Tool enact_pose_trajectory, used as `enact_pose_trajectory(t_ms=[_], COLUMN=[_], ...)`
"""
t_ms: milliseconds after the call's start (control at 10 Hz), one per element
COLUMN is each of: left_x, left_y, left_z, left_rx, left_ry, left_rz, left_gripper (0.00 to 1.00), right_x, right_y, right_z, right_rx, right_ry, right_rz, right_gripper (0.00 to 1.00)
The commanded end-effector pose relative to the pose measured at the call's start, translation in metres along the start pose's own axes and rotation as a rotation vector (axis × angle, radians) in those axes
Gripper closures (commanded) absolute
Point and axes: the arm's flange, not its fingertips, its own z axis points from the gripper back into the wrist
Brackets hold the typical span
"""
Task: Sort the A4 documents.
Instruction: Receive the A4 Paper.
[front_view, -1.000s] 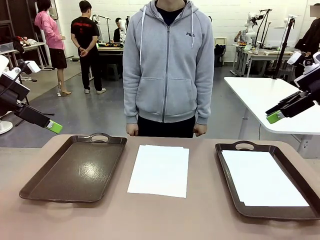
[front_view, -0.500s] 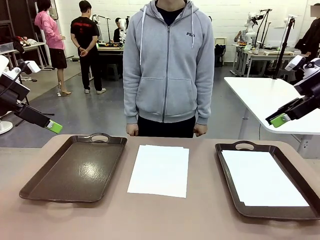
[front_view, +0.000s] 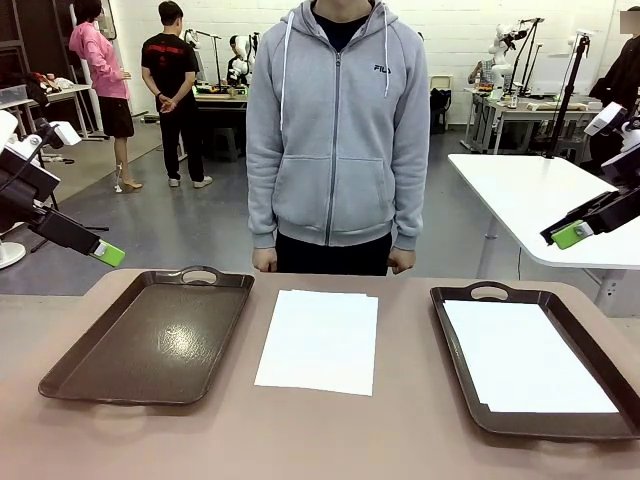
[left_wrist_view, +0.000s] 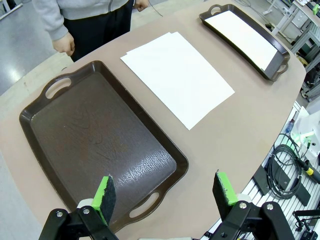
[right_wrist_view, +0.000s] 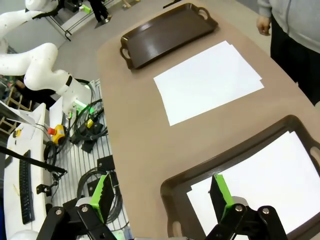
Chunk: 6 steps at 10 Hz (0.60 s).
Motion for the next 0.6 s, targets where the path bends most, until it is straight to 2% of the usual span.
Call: enact_pose_trajectory(t_ms=[0, 500], left_x=[-0.0003, -0.0003], left_y=[0.0004, 0.0004], left_z=[-0.0001, -0.0001], left_rx=[-0.007, -0.007], left_ry=[-0.004, -0.004], left_rz=[0.001, 0.001], left_gripper=[0.00, 0.00], right_x=[0.0003, 0.0003], right_y=[-0.0005, -0.0005], right_z=[0.0014, 0.0014], right_rx=[-0.005, -0.005], right_ry=[-0.001, -0.001], right_rz=[0.001, 0.001], right_gripper=[0.00, 0.00])
